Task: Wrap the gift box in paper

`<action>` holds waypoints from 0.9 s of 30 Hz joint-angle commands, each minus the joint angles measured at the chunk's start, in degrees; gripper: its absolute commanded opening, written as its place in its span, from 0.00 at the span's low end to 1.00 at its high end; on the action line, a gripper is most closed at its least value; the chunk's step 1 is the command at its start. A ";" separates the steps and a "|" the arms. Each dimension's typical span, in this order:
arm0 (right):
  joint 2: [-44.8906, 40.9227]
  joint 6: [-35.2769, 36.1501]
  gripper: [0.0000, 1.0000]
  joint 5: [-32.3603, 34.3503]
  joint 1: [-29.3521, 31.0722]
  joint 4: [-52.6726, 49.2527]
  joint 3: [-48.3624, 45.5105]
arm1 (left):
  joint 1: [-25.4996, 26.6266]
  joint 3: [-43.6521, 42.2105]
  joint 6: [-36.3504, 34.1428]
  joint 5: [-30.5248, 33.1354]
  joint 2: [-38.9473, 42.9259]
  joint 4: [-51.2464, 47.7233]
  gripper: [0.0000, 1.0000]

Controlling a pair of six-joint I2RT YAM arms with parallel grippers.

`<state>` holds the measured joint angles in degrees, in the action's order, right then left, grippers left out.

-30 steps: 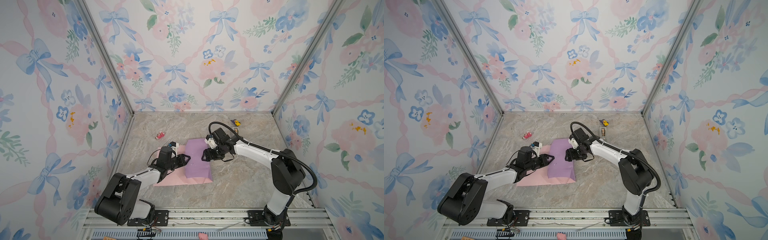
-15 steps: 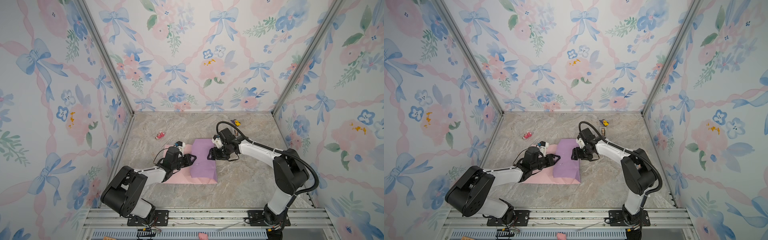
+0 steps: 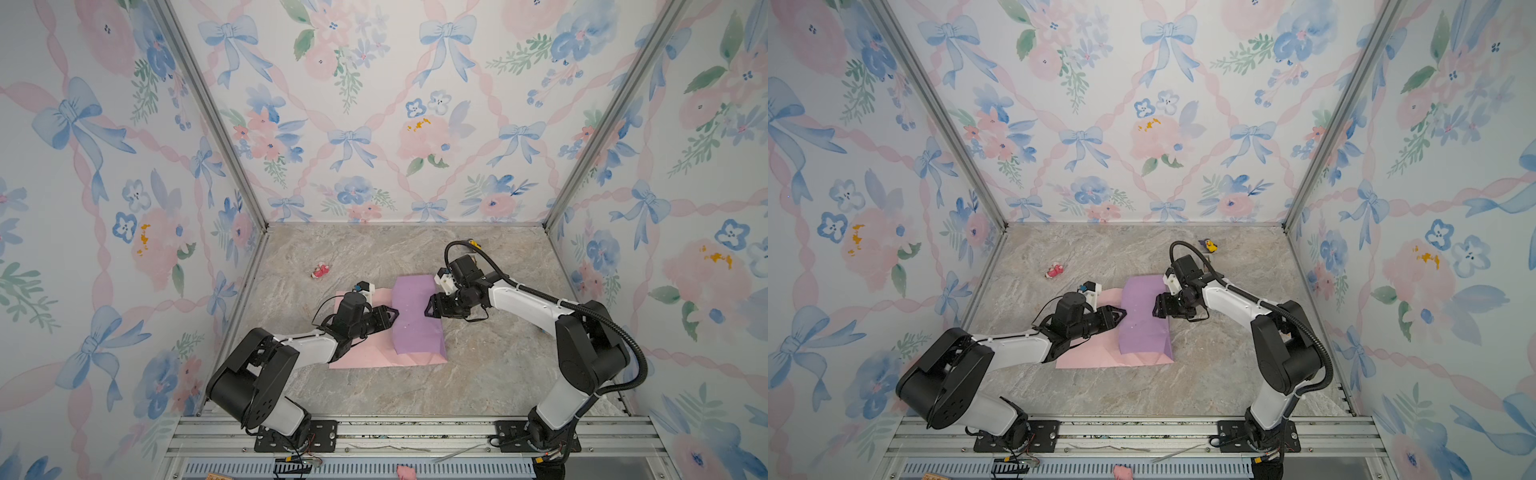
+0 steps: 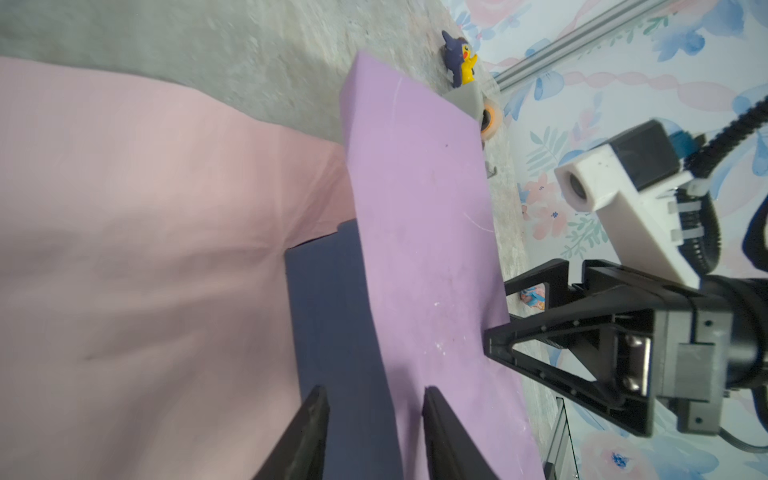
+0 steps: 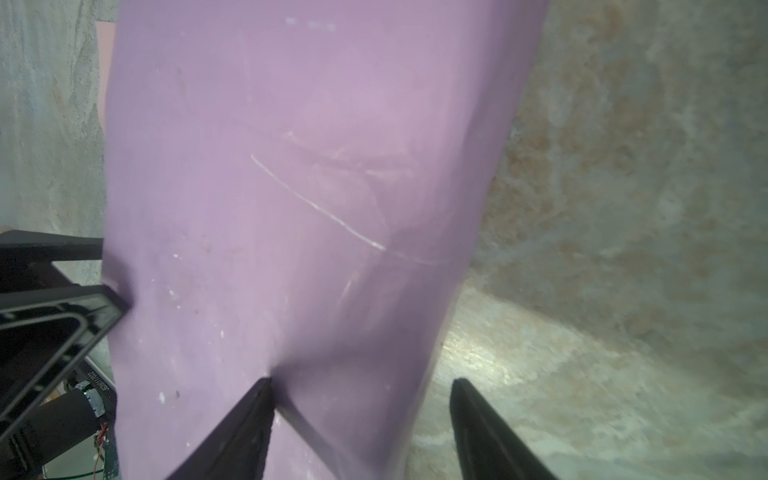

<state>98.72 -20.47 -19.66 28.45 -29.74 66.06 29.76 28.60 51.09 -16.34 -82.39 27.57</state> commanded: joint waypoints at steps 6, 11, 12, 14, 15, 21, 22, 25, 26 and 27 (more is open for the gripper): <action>0.42 2.66 0.69 4.61 -0.53 -4.89 -1.91 | -6.50 -2.13 2.00 14.28 21.75 -34.44 0.53; 0.51 3.51 0.69 3.84 -0.50 -5.07 -1.37 | -10.93 -3.93 4.81 16.09 25.82 -47.69 0.57; 0.51 3.68 0.69 3.76 -0.35 -5.07 -1.28 | -11.46 -4.74 5.25 15.77 25.92 -48.66 0.57; 0.35 3.80 0.69 3.71 -0.31 -5.19 -1.22 | -12.22 -5.71 6.10 15.94 25.42 -50.61 0.57; 0.19 3.90 0.69 3.66 -0.26 -5.30 -1.25 | -12.44 -5.99 6.12 16.27 25.06 -51.61 0.57; -0.55 4.12 0.69 3.56 -0.22 -5.17 -1.77 | -14.15 -8.42 7.26 17.28 25.34 -53.76 0.61; -0.63 4.18 0.69 3.61 -0.23 -5.20 -1.90 | -14.28 -8.83 7.35 17.23 25.59 -53.88 0.61; -0.78 4.20 0.69 3.58 -0.21 -5.19 -2.08 | -14.53 -9.50 7.27 17.23 26.46 -54.48 0.63; -0.72 4.15 0.69 3.50 -0.22 -5.16 -2.17 | -14.60 -9.92 7.33 16.54 26.70 -54.48 0.63; -0.69 4.21 0.69 3.43 -0.18 -5.16 -2.12 | -14.79 -10.29 7.46 15.61 26.90 -54.33 0.63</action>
<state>98.13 -17.52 -19.22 28.45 -30.17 65.91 15.68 21.02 57.54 -0.27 -55.42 -21.32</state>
